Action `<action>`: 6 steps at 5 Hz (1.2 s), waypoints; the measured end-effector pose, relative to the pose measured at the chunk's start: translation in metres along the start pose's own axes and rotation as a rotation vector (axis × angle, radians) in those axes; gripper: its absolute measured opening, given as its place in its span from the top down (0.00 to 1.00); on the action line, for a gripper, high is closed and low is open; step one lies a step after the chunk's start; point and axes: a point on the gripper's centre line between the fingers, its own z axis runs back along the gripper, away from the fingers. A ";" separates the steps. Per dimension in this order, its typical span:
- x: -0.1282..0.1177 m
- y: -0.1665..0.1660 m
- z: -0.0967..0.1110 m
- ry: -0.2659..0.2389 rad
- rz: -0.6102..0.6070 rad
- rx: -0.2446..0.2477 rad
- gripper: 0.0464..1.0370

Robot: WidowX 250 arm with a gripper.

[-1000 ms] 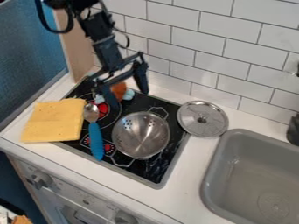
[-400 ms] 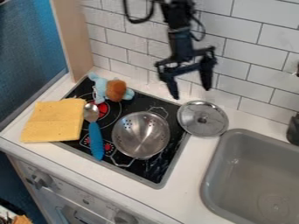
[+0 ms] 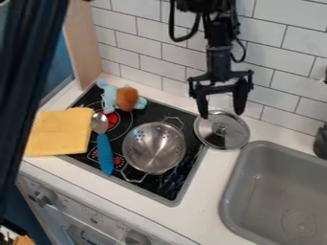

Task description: Take a lid and put it on the pot

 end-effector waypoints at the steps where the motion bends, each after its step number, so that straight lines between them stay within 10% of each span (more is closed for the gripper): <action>1: 0.000 0.005 -0.018 -0.033 -0.070 0.020 0.04; 3: 0.000 -0.006 -0.039 -0.109 -0.313 -0.021 0.04; 6: -0.003 -0.021 -0.041 -0.220 -0.434 0.153 0.04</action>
